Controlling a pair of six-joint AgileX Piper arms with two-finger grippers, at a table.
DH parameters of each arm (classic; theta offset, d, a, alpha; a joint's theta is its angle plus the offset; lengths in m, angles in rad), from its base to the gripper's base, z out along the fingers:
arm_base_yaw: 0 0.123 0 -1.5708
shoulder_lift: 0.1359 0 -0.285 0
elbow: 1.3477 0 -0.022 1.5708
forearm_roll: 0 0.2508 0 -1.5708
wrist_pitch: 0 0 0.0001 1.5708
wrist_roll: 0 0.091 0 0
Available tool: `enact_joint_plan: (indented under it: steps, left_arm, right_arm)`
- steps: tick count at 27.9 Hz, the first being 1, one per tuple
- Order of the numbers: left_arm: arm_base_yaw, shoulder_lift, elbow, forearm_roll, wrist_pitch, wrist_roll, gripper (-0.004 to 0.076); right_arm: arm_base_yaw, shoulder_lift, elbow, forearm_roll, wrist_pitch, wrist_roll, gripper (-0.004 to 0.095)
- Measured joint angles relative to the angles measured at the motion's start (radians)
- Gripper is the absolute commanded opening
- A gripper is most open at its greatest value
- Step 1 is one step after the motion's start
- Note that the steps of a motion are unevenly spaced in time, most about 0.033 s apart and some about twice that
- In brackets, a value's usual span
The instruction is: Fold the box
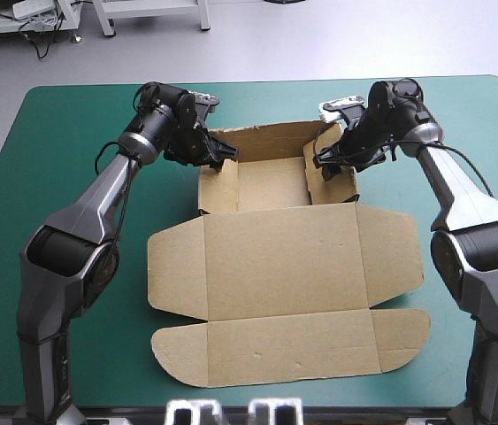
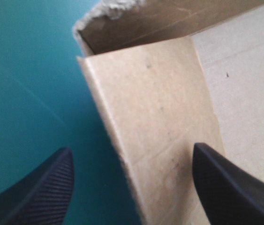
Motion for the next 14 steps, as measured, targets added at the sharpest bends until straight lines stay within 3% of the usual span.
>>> enact_joint_plan:
  steps: [6, 9, 11, 12, 14]
  left_arm:
    - [0.0, -0.094, -0.001, 0.042, 0.003, -0.005, 0.0568]
    - [0.0, -0.154, -0.001, 0.046, 0.004, 0.008, 0.0527]
    - [0.0, -0.201, -0.001, 0.034, 0.007, 0.038, 0.0409]
    - [0.0, -0.228, -0.001, 0.016, 0.01, 0.067, 0.0281]
    - [0.0, -0.323, 0.026, -0.051, 0.01, 0.152, 0.0107]
  right_arm:
    - [-0.015, -0.084, 0.0, 0.004, 0.003, 0.011, 0.0787]
    - [-0.016, -0.14, 0.0, 0.023, 0.007, 0.012, 0.0785]
    - [-0.016, -0.176, 0.0, 0.045, 0.01, 0.005, 0.077]
    - [-0.016, -0.195, 0.0, 0.054, 0.01, 0.0, 0.0755]
    - [-0.016, -0.246, 0.0, 0.079, 0.011, -0.027, 0.0739]
